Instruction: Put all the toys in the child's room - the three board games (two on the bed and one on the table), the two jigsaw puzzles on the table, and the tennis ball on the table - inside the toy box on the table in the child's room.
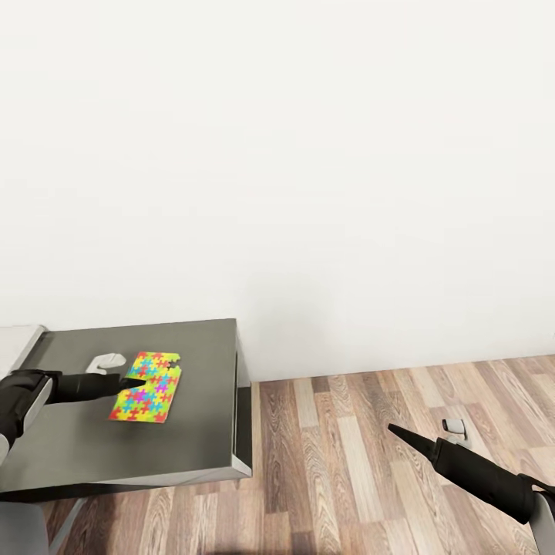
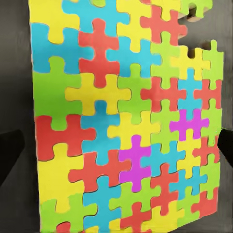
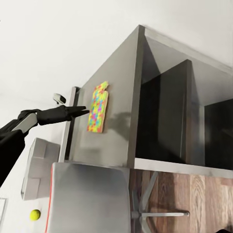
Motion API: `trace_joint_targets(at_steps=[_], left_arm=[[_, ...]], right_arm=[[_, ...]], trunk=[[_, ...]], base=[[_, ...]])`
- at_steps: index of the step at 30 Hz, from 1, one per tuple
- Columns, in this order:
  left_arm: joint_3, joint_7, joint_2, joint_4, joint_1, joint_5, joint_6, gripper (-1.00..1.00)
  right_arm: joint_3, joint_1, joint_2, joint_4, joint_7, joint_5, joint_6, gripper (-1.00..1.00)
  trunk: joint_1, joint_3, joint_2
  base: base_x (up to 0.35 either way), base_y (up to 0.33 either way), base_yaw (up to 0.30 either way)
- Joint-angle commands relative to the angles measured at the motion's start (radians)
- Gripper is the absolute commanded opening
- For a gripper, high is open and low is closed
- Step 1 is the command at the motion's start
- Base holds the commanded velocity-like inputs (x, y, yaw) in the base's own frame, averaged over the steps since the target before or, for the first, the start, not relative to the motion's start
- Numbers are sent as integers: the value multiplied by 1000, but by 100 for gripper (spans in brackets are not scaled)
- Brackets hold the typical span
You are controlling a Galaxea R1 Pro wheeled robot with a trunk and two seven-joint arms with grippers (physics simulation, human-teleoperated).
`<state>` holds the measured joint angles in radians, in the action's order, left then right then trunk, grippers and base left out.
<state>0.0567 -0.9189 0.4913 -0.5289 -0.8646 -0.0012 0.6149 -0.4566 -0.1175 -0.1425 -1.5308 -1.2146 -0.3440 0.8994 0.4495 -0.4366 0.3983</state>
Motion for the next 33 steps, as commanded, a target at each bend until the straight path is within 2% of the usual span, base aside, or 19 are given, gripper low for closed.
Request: trace_joint_targets(at_steps=[1,5,14,20,25,33], left_arm=[[3,-12,-1,0,-1,-1,8,100],[3,-37,-2,0,-1,-2,8,100],[3,-48,-5,0,-1,0,8,100],[3,-61,-25,0,1,0,8,100],[3,-100,-36,0,1,-1,8,100],[3,-113,-45,0,1,-1,9,100]], right_arm=[[0,-1,0,0,-1,-3,6,100],[0,-1,0,0,-2,-3,6,100],[-1,-2,0,0,-6,-3,6,100],[-1,-2,0,0,-6,-4,6,100],[-2,-2,0,0,-6,-4,6,100],[-2,-2,0,0,-6,-6,6,100]], trunk=[[1,-1,2],[1,-1,2],[1,-1,2],[1,-1,2],[1,-1,2],[1,-1,2]], base=[[0,0,0],[0,0,0],[0,0,0],[0,0,0],[0,0,0],[0,0,0]])
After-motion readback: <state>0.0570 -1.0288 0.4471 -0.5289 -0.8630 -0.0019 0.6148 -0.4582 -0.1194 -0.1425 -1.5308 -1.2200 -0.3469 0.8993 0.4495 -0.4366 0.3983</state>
